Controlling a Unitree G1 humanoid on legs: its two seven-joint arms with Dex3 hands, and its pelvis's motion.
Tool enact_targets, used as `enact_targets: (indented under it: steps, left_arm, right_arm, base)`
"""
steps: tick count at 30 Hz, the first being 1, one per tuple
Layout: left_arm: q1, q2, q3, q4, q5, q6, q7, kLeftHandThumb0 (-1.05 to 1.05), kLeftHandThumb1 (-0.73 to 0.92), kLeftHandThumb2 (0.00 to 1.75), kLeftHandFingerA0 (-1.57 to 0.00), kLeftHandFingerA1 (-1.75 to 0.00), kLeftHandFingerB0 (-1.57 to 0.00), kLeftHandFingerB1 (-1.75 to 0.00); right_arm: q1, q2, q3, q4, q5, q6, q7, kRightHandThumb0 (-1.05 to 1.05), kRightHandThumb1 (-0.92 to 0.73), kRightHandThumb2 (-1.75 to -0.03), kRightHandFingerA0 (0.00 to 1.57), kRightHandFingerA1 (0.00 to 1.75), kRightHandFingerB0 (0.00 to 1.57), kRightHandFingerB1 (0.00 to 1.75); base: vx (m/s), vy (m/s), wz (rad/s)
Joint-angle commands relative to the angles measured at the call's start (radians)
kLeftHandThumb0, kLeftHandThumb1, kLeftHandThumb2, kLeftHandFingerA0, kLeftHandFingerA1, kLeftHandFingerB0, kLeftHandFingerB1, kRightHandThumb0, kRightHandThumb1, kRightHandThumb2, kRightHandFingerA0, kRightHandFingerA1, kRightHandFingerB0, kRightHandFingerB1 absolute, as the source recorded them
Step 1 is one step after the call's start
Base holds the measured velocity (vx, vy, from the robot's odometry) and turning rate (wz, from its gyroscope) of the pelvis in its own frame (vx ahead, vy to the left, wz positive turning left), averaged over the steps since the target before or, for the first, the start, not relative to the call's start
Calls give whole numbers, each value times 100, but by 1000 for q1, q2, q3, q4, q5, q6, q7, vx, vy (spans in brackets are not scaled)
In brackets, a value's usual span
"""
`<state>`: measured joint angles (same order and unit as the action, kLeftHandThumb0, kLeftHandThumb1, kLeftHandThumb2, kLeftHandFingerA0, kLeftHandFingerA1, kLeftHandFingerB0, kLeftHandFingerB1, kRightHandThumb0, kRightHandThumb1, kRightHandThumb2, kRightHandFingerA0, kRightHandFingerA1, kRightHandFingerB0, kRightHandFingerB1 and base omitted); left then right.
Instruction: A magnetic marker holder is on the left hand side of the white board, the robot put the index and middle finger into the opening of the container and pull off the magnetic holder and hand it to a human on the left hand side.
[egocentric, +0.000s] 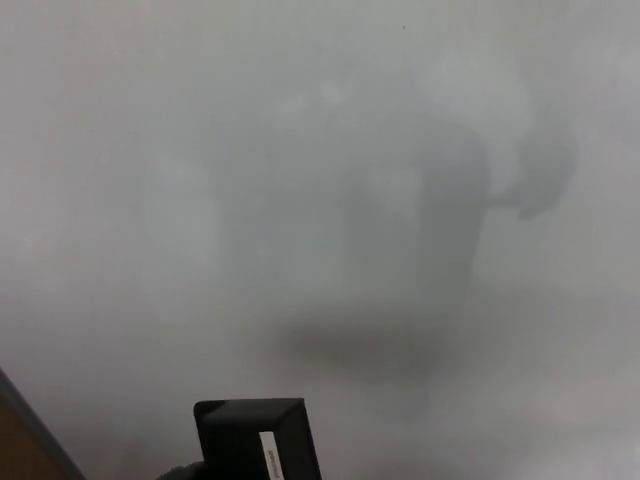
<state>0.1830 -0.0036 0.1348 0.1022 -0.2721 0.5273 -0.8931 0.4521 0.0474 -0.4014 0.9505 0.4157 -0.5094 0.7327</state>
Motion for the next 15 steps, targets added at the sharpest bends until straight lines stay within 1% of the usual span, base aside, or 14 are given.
enact_targets:
  steps: [1,2,3,4,5,6,7,8,9,10,11,12,13,15]
  left_arm:
    - [251,140,500,-384,-1178,310,-214,-43,63,59,-97,-123,-82,-65]
    - [244,136,497,-385,-1158,305,-219,-43,63,59,-97,-123,-82,-65]
    - [233,126,489,-384,-1129,298,-220,-42,56,59,-95,-135,-80,-59]
    - [230,121,486,-383,-1119,296,-217,-42,56,59,-95,-135,-80,-59]
    - [227,108,485,-384,-1104,283,-210,-45,62,60,-93,-131,-77,-63]
    - [226,99,485,-386,-1095,273,-204,-45,62,60,-93,-131,-77,-63]
    - [218,86,492,-388,-1093,252,-191,-52,74,62,-95,-131,-70,-82]
    - [213,81,497,-388,-1096,243,-185,-52,74,62,-95,-131,-70,-82]
    - [212,91,506,-380,-1128,261,-163,-51,69,62,-97,-128,-72,-66]
    - [215,101,510,-375,-1150,282,-151,-51,69,62,-97,-128,-72,-66]
    - [218,122,516,-357,-1180,318,-151,-47,63,63,-97,-130,-76,-72]
    - [219,143,522,-339,-1210,356,-156,-47,63,63,-97,-130,-76,-72]
    - [221,152,529,-330,-1217,367,-161,-47,70,62,-94,-125,-73,-66]
    - [223,161,540,-324,-1228,378,-161,-47,70,62,-94,-125,-73,-66]
  right_arm:
    - [1,-10,20,-40,-10,-16,24,-67,-73,-63,75,56,48,35]
    - [-1,-8,23,-42,-15,-22,20,-67,-73,-63,75,56,48,35]
    - [2,1,33,-49,-30,-35,1,-67,-74,-63,76,55,51,36]
    - [5,6,38,-54,-39,-41,-11,-67,-74,-63,76,55,51,36]
    - [8,12,44,-57,-45,-45,-16,-66,-73,-63,75,56,51,36]
    - [9,15,48,-59,-49,-46,-18,-66,-73,-63,75,56,51,36]
    - [11,19,55,-65,-53,-49,-15,-66,-73,-63,77,58,55,38]
    - [11,21,58,-68,-55,-52,-14,-66,-73,-63,77,58,55,38]
    - [14,21,60,-74,-54,-50,-11,-66,-73,-62,78,57,54,38]
    - [16,20,59,-75,-51,-47,-9,-66,-73,-62,78,57,54,38]
    - [14,16,54,-72,-46,-36,-8,-66,-73,-63,77,59,50,38]
    - [10,10,50,-68,-40,-24,-9,-66,-73,-63,77,59,50,38]
    - [5,7,41,-57,-27,-13,1,-67,-71,-62,76,58,51,38]
    - [-2,3,31,-43,-9,1,16,-67,-71,-62,76,58,51,38]
  base:
    - [0,0,0]
    - [0,0,0]
    - [0,0,0]
    - [0,0,0]
    - [0,0,0]
    - [0,0,0]
    - [0,0,0]
    - [0,0,0]
    - [0,0,0]
    - [0,0,0]
    - [0,0,0]
    - [0,0,0]
    - [0,0,0]
    - [0,0,0]
